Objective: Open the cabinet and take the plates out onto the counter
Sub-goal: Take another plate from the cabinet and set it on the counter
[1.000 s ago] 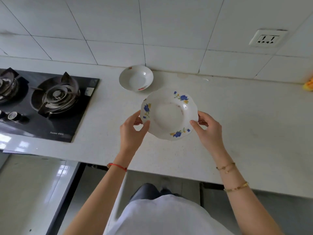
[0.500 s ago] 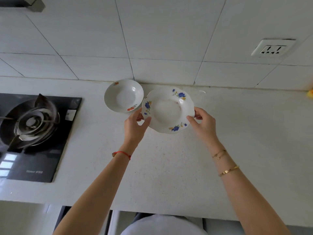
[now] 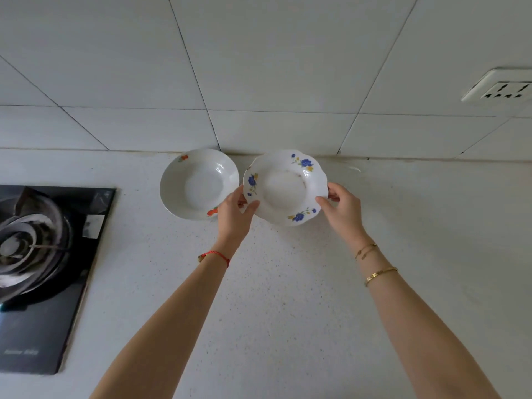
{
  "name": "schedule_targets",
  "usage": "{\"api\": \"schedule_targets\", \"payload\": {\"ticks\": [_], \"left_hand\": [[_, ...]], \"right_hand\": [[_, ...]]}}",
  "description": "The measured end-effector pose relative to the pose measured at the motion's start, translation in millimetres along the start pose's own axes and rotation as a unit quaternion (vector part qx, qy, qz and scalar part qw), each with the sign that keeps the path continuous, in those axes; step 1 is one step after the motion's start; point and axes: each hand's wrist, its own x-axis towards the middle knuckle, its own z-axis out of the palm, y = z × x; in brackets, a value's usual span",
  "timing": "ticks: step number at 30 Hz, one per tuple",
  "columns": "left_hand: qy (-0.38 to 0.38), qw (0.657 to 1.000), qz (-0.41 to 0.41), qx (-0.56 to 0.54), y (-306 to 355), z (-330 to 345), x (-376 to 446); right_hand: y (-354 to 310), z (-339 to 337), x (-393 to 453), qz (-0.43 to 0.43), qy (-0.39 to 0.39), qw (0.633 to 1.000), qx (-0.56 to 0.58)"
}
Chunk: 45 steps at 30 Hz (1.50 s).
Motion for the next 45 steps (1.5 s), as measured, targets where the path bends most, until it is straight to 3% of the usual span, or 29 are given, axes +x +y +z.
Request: {"api": "schedule_targets", "payload": {"ticks": [28,39,45], "left_hand": [[-0.018,0.995,-0.001,0.101,-19.0,22.9,26.0],[-0.043,0.998,-0.015,0.034,-19.4,20.4,20.1],[-0.044,0.999,-0.008,0.016,-12.0,8.9,3.2]], "right_hand": [[26.0,23.6,30.3,0.008,-0.006,0.998,-0.059],[23.9,19.3,22.3,0.011,-0.008,0.998,-0.057],[21.2,10.6,1.0,0.056,-0.006,0.994,-0.098]]}}
